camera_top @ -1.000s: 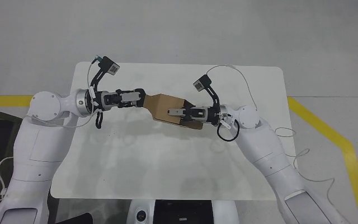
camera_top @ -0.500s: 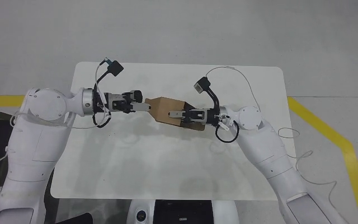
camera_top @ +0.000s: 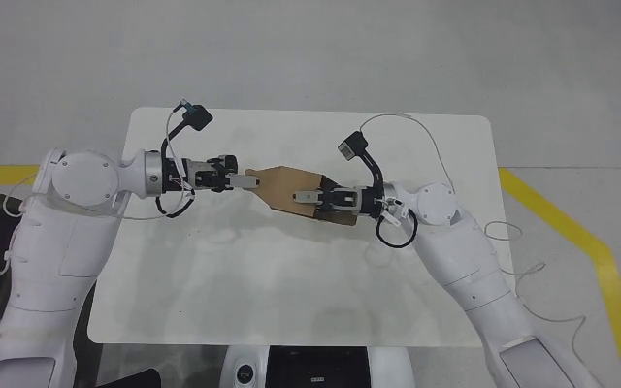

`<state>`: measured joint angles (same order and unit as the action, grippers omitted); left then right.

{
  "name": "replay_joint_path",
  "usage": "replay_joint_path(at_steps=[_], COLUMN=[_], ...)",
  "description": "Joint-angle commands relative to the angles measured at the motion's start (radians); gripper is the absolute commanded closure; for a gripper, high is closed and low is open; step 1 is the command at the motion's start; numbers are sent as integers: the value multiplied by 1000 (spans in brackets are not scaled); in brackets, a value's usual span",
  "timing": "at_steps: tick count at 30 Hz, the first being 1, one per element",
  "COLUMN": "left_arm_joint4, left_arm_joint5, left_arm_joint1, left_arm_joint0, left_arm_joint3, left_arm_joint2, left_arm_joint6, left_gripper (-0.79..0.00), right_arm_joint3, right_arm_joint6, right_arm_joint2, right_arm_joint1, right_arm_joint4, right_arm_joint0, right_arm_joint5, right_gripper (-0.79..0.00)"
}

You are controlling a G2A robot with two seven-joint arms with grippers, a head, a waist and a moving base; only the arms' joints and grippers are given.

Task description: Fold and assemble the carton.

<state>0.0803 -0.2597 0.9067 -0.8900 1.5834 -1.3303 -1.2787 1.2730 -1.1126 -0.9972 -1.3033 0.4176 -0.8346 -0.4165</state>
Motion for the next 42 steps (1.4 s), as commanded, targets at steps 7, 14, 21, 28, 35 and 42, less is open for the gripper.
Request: replay_joint_path(at_steps=[7,14,21,28,35,42], left_arm_joint4=[-9,-7,34,49,104,129], left_arm_joint5=[8,19,20,18,15,19], left_arm_joint1=[-7,-10,-10,-11,-12,-16], left_arm_joint0=[-8,-10,-12,-9,-6,2], left_arm_joint3=[-26,-34,-31,-33,-47,-61], left_arm_joint2=[1,5,26,39,37,27], left_arm_joint6=[3,18,9,7,12,5], left_gripper=[-785,-785,-785,-785,-785,-785], right_arm_joint3=[23,37,40,42,52,57], right_arm_joint6=[-16,-21,-25,-26,-31,-35], right_arm_joint2=[0,2,6,5,2,7], right_arm_joint1=[2,1,0,0,1,2], right_arm_joint4=[16,38,57,67,73,70], right_arm_joint0=[-6,-12,-13,-14,-17,-19], right_arm_joint5=[-4,-8,-14,-21,-21,-17], right_gripper=[0,0,0,0,0,0])
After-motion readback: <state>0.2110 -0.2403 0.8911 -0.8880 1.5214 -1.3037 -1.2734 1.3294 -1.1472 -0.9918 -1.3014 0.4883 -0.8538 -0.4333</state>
